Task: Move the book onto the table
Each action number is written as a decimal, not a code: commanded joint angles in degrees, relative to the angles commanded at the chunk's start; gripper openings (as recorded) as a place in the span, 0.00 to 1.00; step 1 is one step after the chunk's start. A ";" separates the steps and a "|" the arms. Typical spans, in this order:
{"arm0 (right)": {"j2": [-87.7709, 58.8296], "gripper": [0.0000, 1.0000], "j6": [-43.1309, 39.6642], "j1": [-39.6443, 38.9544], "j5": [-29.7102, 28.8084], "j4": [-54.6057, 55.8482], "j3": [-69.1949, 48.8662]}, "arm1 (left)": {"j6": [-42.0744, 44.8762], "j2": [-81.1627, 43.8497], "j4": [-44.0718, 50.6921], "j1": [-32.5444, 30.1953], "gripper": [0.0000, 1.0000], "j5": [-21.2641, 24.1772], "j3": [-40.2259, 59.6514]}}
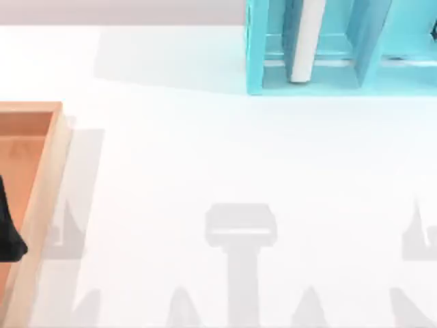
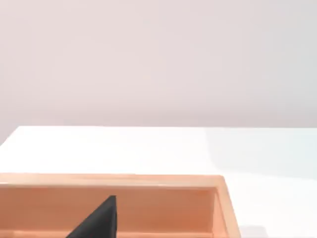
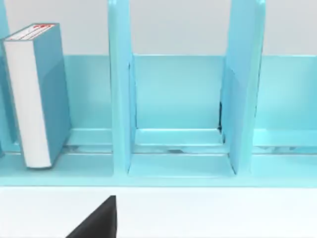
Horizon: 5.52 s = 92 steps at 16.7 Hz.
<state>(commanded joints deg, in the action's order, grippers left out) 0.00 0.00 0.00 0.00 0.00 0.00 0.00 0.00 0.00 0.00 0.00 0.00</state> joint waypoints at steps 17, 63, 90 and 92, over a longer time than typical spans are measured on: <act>-65.89 1.00 2.22 -15.44 -17.54 32.13 -30.24 | 0.00 0.00 0.00 0.00 1.00 0.00 0.00; -142.04 0.47 3.63 -23.44 -26.97 50.58 -85.08 | 0.00 0.00 0.00 0.00 1.00 0.00 0.00; -107.86 0.00 5.97 -31.99 -36.19 34.37 -68.03 | 0.00 0.00 0.00 0.00 1.00 0.00 0.00; -99.59 0.00 6.16 -34.37 -38.04 30.28 -63.74 | 0.00 0.00 0.00 0.00 1.00 0.00 0.00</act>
<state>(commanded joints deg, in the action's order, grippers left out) -99.59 6.16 -34.37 -38.04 30.28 -63.74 0.00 0.00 0.00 0.00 0.00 0.00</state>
